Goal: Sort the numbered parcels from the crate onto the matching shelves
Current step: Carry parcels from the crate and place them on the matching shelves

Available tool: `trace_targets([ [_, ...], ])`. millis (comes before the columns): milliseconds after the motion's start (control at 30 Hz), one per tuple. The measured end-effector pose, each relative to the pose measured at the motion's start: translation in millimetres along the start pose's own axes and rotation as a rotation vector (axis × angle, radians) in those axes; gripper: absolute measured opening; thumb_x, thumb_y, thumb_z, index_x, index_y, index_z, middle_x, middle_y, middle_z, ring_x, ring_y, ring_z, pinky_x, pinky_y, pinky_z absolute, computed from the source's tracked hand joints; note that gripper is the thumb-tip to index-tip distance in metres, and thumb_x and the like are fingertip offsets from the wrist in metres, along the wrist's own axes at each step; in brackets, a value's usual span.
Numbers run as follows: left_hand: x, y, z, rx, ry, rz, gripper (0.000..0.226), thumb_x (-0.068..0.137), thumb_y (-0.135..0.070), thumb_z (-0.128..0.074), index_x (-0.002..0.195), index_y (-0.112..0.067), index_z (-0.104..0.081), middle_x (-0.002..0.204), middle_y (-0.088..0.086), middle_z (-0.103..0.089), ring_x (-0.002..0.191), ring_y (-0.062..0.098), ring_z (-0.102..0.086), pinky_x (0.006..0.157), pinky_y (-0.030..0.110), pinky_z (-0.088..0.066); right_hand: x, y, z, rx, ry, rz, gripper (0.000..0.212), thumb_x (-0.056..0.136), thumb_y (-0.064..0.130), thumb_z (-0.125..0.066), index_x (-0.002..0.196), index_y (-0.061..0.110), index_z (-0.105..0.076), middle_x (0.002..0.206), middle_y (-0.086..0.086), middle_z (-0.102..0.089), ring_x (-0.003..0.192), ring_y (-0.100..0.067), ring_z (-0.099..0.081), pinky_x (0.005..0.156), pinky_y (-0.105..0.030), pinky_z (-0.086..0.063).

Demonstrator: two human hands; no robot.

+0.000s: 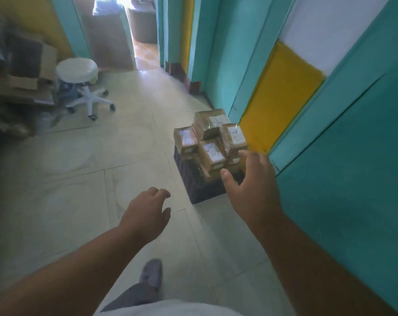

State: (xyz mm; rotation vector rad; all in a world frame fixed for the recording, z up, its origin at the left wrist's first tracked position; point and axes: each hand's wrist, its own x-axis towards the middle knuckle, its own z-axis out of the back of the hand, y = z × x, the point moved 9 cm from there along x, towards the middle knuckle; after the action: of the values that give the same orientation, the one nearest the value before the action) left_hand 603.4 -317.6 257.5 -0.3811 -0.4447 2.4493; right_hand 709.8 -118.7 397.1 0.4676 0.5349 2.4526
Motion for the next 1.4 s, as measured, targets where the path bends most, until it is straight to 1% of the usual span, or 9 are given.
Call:
trace_targets([
  [133, 107.5, -25.1, 15.5, 0.048, 0.080, -0.107, 0.041, 0.095, -0.039, -0.053, 0.134, -0.029, -0.049, 0.132, -0.004, -0.054, 0.115, 0.020, -0.053, 0.094, 0.036, -0.050, 65.6, -27.0, 0.2, -0.044, -0.045, -0.103, 0.054, 0.089, 0.043, -0.068, 0.132, 0.013, -0.054, 0.121, -0.008, -0.058, 0.110, -0.020, -0.054, 0.081, -0.025, -0.043],
  [333, 264.0, -79.2, -5.2, 0.038, 0.160, -0.188, 0.034, 0.094, -0.036, -0.054, 0.128, -0.029, -0.053, 0.127, -0.003, -0.057, 0.109, 0.018, -0.055, 0.086, 0.031, -0.051, 179.6, -93.8, -31.6, -0.098, -0.058, -0.181, 0.057, 0.087, 0.044, -0.070, 0.131, 0.011, -0.055, 0.121, -0.009, -0.060, 0.110, -0.023, -0.056, 0.083, -0.026, -0.044],
  [500, 370.3, -89.1, -31.9, 0.049, 0.219, -0.130, 0.035, 0.094, -0.032, -0.056, 0.129, -0.029, -0.054, 0.131, -0.004, -0.057, 0.113, 0.018, -0.055, 0.087, 0.032, -0.051, 295.7, -159.1, -95.2, -0.055, 0.136, -0.186, 0.061, 0.089, 0.050, -0.064, 0.140, 0.019, -0.049, 0.140, -0.002, -0.049, 0.125, -0.017, -0.046, 0.097, -0.031, -0.046],
  [633, 430.7, -73.6, -53.9, 0.081, 0.301, -0.076, 0.034, 0.094, -0.031, -0.057, 0.127, -0.028, -0.055, 0.129, -0.005, -0.056, 0.109, 0.016, -0.056, 0.084, 0.028, -0.051, 365.0, -204.2, -147.0, -0.060, 0.237, -0.254, 0.062, 0.088, 0.051, -0.065, 0.140, 0.020, -0.049, 0.140, -0.003, -0.048, 0.125, -0.019, -0.045, 0.095, -0.034, -0.049],
  [867, 523.7, -51.0, -150.4, 0.015, 0.450, -0.039, 0.034, 0.092, -0.029, -0.061, 0.126, -0.029, -0.056, 0.125, -0.003, -0.059, 0.108, 0.017, -0.059, 0.083, 0.031, -0.056, 405.3, -287.8, -294.1, -0.139, 0.459, -0.413, 0.075, 0.082, 0.061, -0.068, 0.140, 0.021, -0.044, 0.146, -0.008, -0.041, 0.127, -0.026, -0.044, 0.100, -0.041, -0.047],
  [1000, 558.3, -25.8, -200.5, 0.036, 0.528, -0.013, 0.031, 0.092, -0.029, -0.060, 0.123, -0.028, -0.055, 0.116, -0.004, -0.060, 0.102, 0.017, -0.059, 0.080, 0.033, -0.057, 396.4, -327.1, -375.6, -0.316, 0.665, -0.478, 0.103, 0.077, 0.079, -0.058, 0.155, 0.026, -0.016, 0.165, -0.018, -0.004, 0.151, -0.041, -0.010, 0.120, -0.054, -0.025],
  [1100, 575.9, -15.7, -223.1, 0.053, 0.548, -0.012, 0.033, 0.093, -0.029, -0.058, 0.126, -0.029, -0.054, 0.116, -0.002, -0.059, 0.102, 0.019, -0.058, 0.082, 0.037, -0.057, 402.9, -345.1, -396.1, -0.448, 0.687, -0.475, 0.108, 0.077, 0.081, -0.055, 0.156, 0.031, 0.000, 0.165, -0.022, 0.012, 0.150, -0.047, 0.010, 0.120, -0.060, -0.012],
  [1233, 589.1, -16.8, -244.9, 0.037, 0.590, 0.013, 0.039, 0.095, -0.030, -0.056, 0.134, -0.028, -0.050, 0.126, 0.000, -0.057, 0.109, 0.019, -0.058, 0.086, 0.034, -0.055, 420.4, -359.9, -392.3, -0.460, 0.559, -0.470, 0.078, 0.083, 0.067, -0.058, 0.145, 0.038, -0.021, 0.164, -0.020, -0.009, 0.147, -0.045, -0.014, 0.116, -0.056, -0.023],
  [1400, 596.0, -33.9, -256.8, -0.266, 0.624, 0.202, 0.038, 0.096, -0.034, -0.057, 0.132, -0.024, -0.052, 0.122, -0.001, -0.060, 0.099, 0.013, -0.061, 0.079, 0.029, -0.056, 425.3, -360.8, -378.0, -0.431, 0.525, -0.480, 0.080, 0.071, 0.073, -0.061, 0.137, 0.039, -0.032, 0.149, -0.013, -0.035, 0.131, -0.035, -0.033, 0.105, -0.050, -0.034],
])
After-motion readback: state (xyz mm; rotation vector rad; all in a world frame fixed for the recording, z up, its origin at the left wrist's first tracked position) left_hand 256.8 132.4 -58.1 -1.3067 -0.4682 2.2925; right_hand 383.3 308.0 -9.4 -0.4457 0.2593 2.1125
